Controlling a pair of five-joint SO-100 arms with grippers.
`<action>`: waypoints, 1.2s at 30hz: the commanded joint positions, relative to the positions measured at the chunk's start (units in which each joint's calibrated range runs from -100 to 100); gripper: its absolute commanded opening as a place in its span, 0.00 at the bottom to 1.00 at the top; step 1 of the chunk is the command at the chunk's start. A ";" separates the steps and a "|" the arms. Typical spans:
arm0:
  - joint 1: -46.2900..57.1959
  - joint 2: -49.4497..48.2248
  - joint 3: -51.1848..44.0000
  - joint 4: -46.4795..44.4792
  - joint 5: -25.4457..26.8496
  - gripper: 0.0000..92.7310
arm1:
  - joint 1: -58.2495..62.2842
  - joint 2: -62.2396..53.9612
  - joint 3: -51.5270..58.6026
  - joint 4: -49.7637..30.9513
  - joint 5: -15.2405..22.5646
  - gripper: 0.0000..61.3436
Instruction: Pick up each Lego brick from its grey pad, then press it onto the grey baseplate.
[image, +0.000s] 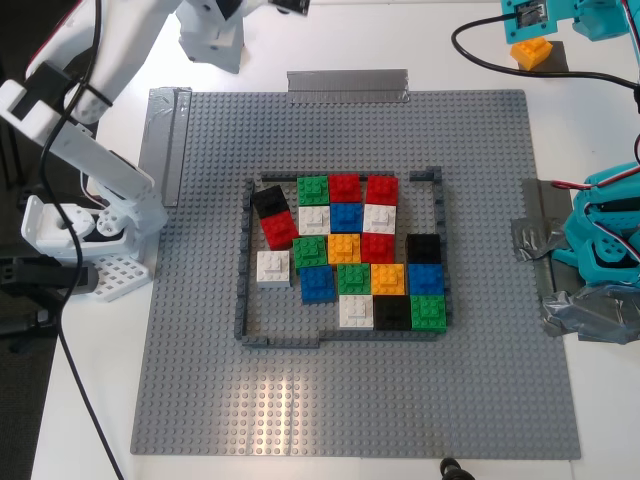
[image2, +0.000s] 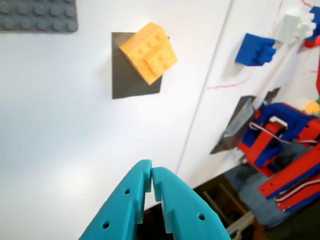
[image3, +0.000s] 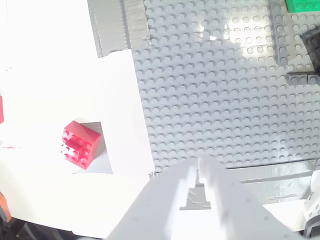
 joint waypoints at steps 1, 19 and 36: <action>0.57 -2.16 -3.56 -0.50 0.08 0.00 | -3.20 2.32 -9.32 1.73 0.68 0.00; 5.22 -2.24 -13.94 2.43 7.80 0.00 | -20.32 18.11 -18.52 -4.70 -13.24 0.00; 4.93 24.28 -49.61 24.89 14.29 0.13 | -21.40 29.36 -23.67 -14.13 -19.98 0.08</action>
